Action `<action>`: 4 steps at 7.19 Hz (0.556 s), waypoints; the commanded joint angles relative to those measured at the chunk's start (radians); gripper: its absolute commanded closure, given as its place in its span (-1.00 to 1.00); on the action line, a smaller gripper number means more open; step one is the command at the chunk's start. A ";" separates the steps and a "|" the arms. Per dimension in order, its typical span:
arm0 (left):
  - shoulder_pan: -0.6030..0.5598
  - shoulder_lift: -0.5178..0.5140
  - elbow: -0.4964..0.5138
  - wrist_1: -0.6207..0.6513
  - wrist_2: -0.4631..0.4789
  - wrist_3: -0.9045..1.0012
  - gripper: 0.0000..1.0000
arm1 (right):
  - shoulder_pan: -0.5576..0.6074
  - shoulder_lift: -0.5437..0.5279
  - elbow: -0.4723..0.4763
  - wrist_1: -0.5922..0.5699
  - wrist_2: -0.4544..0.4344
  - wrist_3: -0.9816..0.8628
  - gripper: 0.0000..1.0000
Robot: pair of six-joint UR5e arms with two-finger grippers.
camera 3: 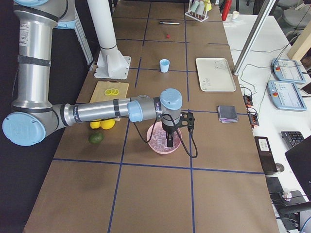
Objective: Mash ice and strawberries in cup
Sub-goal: 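Lower the right gripper over the pink bowl of ice cubes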
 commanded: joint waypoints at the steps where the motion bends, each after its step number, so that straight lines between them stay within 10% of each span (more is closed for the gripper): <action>1: -0.002 0.002 -0.007 -0.002 0.000 0.000 -1.00 | -0.077 -0.003 0.008 0.000 -0.025 0.032 -0.48; 4: -0.002 -0.001 -0.021 0.000 0.001 0.000 -1.00 | -0.151 -0.023 -0.004 -0.002 -0.057 0.034 -0.33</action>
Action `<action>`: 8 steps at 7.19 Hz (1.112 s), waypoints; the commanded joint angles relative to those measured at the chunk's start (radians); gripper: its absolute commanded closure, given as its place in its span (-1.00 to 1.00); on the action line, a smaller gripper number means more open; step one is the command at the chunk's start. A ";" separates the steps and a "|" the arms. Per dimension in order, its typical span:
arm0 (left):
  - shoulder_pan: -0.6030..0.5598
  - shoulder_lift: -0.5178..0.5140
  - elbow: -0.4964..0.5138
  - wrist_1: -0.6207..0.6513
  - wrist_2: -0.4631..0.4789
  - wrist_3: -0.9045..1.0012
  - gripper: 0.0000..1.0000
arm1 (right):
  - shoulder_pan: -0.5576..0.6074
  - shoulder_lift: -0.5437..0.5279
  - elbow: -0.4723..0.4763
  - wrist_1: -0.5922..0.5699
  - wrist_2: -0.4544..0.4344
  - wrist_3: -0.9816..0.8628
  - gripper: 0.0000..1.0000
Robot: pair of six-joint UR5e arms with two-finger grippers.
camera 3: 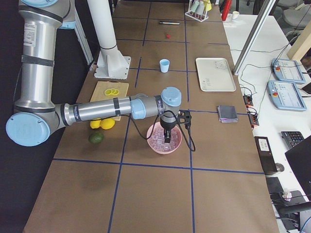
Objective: Mash ice and strawberries in cup
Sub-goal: 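Lower the right gripper over the pink bowl of ice cubes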
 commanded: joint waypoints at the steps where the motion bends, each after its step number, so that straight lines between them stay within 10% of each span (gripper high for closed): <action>1: 0.000 -0.003 -0.003 0.000 0.000 0.000 -1.00 | -0.028 -0.004 -0.012 -0.002 -0.006 0.001 -0.32; 8: -0.001 0.003 -0.004 -0.008 -0.001 0.002 -1.00 | -0.133 0.008 -0.046 -0.001 -0.058 0.001 -0.26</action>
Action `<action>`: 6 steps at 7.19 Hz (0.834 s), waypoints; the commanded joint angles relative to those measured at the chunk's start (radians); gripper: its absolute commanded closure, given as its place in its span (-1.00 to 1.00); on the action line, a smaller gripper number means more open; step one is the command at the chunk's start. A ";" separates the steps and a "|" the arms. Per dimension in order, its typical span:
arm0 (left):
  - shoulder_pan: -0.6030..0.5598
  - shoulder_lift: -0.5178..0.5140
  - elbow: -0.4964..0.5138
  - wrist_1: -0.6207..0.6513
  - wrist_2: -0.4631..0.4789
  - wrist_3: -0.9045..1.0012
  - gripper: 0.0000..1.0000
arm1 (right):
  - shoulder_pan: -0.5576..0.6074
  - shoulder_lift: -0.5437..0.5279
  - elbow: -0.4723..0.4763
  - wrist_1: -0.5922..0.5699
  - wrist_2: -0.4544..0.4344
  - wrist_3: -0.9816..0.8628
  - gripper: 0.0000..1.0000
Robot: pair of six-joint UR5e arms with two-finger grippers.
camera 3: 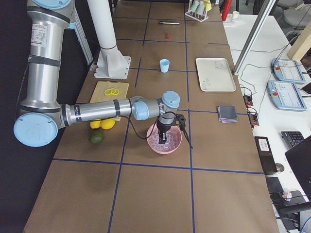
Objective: Mash ice and strawberries in cup
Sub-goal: 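Close the right gripper on an ice cube and lift it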
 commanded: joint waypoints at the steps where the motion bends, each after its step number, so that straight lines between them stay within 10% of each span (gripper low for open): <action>1: 0.000 0.001 0.001 -0.001 0.000 0.001 -1.00 | -0.009 0.004 -0.015 0.000 -0.001 0.000 -0.24; 6: -0.003 0.003 -0.007 -0.001 0.000 0.001 -1.00 | -0.029 0.018 -0.038 0.000 -0.001 -0.002 -0.18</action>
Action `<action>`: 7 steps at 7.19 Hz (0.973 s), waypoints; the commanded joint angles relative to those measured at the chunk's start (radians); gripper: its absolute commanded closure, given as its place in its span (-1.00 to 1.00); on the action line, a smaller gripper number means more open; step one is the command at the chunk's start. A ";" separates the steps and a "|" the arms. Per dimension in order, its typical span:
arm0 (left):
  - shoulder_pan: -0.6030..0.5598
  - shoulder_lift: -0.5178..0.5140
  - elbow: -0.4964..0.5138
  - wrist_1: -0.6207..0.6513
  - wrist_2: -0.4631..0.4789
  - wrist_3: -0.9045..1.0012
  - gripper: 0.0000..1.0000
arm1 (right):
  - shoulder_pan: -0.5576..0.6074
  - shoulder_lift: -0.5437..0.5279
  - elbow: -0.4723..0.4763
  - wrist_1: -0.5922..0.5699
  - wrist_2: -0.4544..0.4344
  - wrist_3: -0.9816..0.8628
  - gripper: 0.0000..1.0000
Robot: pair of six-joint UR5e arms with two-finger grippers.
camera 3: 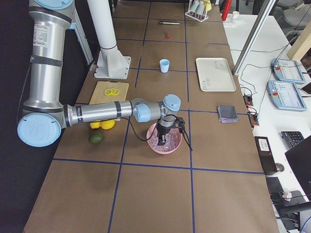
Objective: Mash ice and strawberries in cup
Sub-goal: 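Close the right gripper on an ice cube and lift it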
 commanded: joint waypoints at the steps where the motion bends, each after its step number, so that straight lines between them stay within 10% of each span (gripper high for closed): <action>1: -0.003 0.001 -0.006 0.002 -0.001 0.000 -1.00 | -0.017 0.011 -0.020 0.000 -0.014 0.002 -0.18; 5: -0.006 0.003 -0.017 0.005 -0.001 0.000 -1.00 | -0.014 0.021 -0.024 -0.001 -0.021 0.000 -0.16; 7: -0.007 0.003 -0.019 0.005 -0.002 0.000 -1.00 | -0.015 0.021 -0.026 -0.001 -0.020 0.000 0.30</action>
